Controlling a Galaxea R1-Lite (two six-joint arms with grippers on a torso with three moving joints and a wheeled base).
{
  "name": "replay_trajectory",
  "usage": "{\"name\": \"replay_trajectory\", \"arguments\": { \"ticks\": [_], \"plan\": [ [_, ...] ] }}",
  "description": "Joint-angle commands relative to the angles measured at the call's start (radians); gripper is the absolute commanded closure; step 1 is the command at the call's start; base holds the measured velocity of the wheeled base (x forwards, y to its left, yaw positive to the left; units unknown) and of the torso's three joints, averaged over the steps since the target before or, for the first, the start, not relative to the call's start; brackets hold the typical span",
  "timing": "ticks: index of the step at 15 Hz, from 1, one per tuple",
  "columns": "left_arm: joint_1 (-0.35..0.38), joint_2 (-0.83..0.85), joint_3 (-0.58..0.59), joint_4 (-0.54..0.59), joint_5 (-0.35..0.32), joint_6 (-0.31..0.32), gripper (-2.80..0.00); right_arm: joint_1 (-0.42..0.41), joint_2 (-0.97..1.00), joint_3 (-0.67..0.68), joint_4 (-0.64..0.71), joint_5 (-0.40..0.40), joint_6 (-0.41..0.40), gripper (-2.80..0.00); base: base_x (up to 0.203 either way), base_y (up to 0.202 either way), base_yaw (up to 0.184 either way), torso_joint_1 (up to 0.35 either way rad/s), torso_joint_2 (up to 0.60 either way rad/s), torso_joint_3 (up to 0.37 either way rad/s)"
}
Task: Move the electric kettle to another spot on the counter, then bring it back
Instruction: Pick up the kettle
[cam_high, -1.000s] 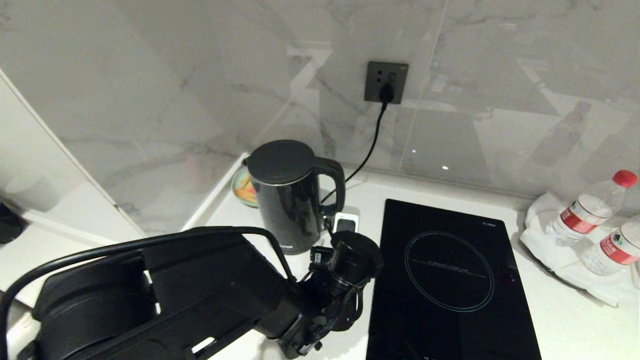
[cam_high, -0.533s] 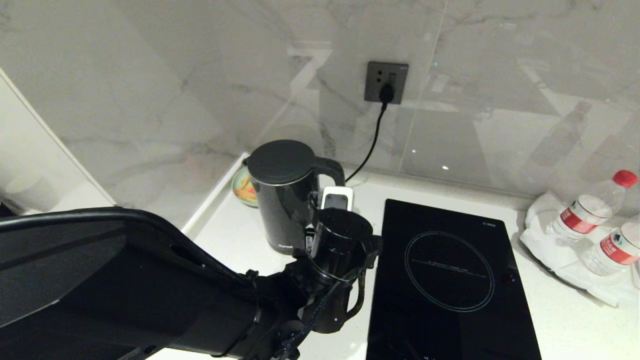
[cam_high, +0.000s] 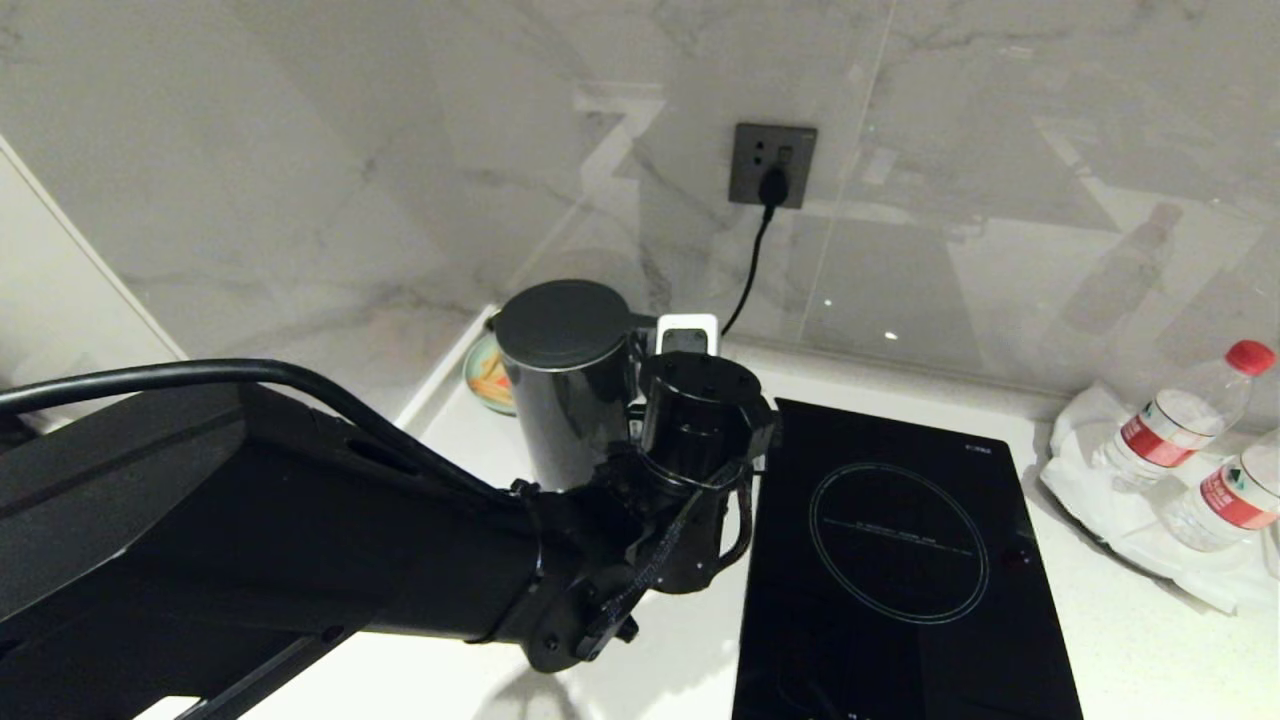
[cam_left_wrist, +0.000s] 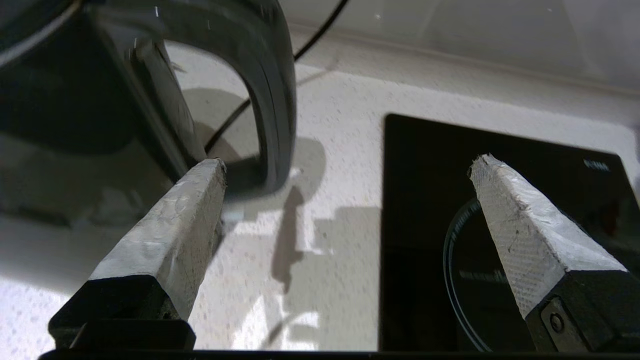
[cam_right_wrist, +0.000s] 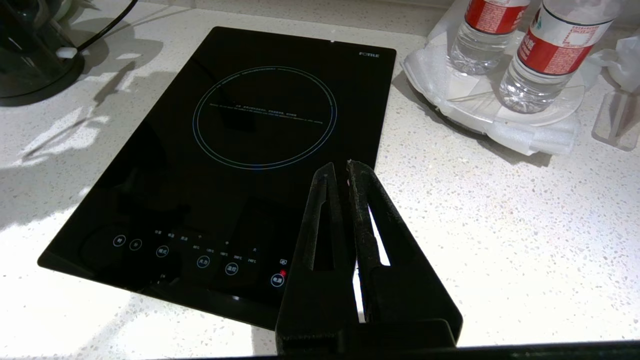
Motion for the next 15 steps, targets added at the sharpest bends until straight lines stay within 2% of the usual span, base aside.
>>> {"name": "replay_trajectory", "arguments": {
  "ticks": [1,11,15],
  "plan": [
    [0.031,0.063,-0.072,0.012,0.001,-0.002,-2.8,0.0,0.0,0.0,0.0,0.0,0.0,0.0,0.0,0.0,0.0,0.0,0.0,0.0],
    [0.049,0.124,-0.197,0.074,-0.004,-0.001,-2.8,0.0,0.0,0.0,0.0,0.0,0.0,0.0,0.0,0.0,0.0,0.0,0.0,0.0],
    [0.068,0.17,-0.281,0.098,-0.002,0.0,-2.8,0.0,0.0,0.0,0.0,0.0,0.0,0.0,0.0,0.0,0.0,0.0,0.0,0.0]
  ]
}}
